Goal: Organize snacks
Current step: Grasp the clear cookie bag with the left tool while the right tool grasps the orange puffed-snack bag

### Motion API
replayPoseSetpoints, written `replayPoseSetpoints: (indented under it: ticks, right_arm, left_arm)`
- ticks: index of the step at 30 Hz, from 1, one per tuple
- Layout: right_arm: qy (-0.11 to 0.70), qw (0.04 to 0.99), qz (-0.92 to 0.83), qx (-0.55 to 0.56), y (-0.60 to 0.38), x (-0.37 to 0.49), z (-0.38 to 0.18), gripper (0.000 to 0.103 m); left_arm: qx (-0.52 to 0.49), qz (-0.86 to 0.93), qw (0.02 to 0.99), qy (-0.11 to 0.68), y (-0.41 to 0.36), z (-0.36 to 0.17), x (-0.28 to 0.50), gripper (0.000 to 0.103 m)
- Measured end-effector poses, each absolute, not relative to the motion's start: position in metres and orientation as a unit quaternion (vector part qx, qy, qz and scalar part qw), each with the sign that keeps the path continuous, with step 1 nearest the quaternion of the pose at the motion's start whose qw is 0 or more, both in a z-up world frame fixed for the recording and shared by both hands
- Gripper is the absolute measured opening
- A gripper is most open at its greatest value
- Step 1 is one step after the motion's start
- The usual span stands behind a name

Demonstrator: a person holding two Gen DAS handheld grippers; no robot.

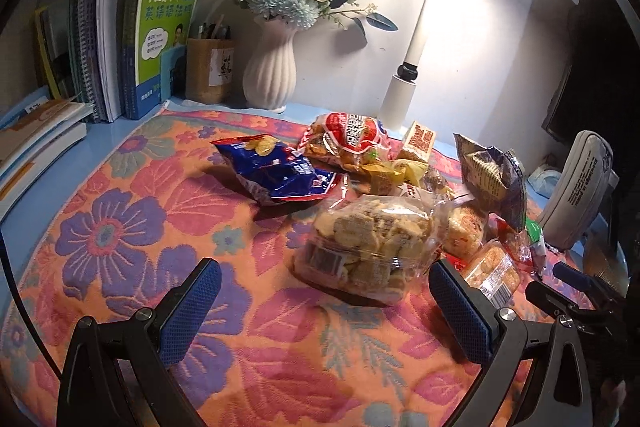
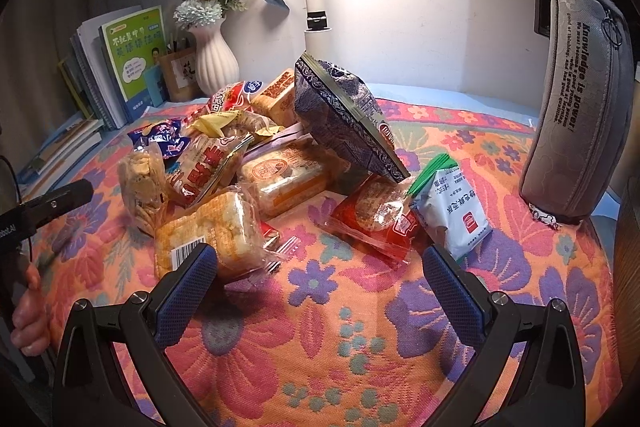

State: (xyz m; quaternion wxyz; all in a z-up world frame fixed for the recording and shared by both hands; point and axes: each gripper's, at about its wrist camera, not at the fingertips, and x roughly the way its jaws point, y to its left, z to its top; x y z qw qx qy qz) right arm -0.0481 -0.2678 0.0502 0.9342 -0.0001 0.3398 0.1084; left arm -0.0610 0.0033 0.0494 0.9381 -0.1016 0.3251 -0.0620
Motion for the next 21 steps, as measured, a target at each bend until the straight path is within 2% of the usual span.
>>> replayPoseSetpoints:
  ticks: [8,14,21]
  right_arm:
    - [0.352,0.927,0.133,0.015,-0.271,-0.051,0.055,0.103]
    - [0.407,0.898,0.157,0.058,-0.264,-0.057,0.05,0.103]
    - [0.429,0.883,0.165,0.093,-0.247,-0.054,0.054,0.103]
  left_arm:
    - [-0.126,-0.1,0.917,0.365,0.01,0.048,-0.044,0.103]
    - [-0.113,-0.146,0.897,0.401,-0.015,0.039,-0.013,0.103]
    - [-0.083,-0.156,0.897,0.406,-0.028,0.036,0.003,0.103]
